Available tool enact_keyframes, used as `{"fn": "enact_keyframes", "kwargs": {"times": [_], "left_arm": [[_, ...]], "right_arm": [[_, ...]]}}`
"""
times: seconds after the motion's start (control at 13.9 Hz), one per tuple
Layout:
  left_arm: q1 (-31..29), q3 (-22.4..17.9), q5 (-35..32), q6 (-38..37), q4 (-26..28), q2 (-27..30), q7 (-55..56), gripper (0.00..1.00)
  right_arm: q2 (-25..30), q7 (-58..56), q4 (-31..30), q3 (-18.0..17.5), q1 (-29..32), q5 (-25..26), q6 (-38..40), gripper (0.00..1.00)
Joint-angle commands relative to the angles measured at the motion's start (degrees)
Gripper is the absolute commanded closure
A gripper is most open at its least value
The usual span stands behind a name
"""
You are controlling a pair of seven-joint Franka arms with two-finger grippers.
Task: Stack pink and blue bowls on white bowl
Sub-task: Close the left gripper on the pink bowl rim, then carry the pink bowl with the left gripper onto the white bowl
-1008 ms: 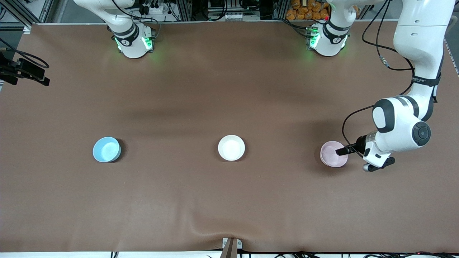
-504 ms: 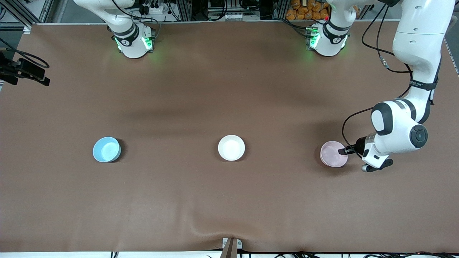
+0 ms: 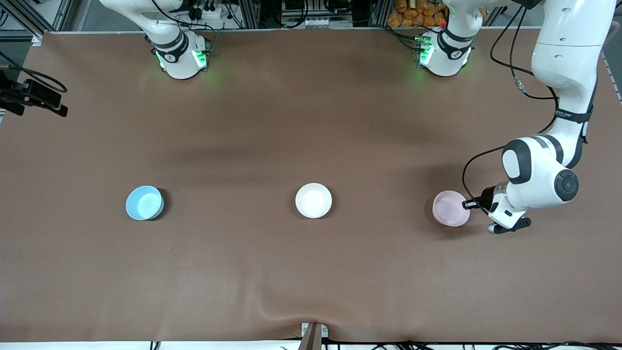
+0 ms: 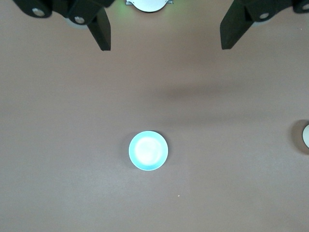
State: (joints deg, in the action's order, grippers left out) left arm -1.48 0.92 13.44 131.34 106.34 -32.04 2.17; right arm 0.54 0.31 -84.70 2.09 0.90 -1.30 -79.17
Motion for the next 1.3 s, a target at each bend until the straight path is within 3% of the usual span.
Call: {"fn": "enact_keyframes", "kwargs": {"times": [0.0, 0.29, 0.86, 1.22], "left_arm": [[-0.45, 2.05, 1.24, 0.14, -1.40, -0.13, -1.47, 1.00], [-0.10, 8.64, 6.06, 0.14, -1.49, 3.38, 0.81, 1.00], [1.65, 19.45, 6.16, -0.21, -3.86, 3.74, 18.62, 1.00], [12.53, 19.64, 5.72, -0.21, -11.67, 0.15, 38.31, 1.00]], "right_arm": [[-0.10, 0.22, 0.41, 0.28, -0.72, 1.13, 0.33, 0.00], [-0.10, 0.22, 0.41, 0.28, -0.72, 1.13, 0.33, 0.00], [-0.10, 0.22, 0.41, 0.28, -0.72, 1.13, 0.33, 0.00], [-0.10, 0.22, 0.41, 0.28, -0.72, 1.13, 0.33, 0.00]]}}
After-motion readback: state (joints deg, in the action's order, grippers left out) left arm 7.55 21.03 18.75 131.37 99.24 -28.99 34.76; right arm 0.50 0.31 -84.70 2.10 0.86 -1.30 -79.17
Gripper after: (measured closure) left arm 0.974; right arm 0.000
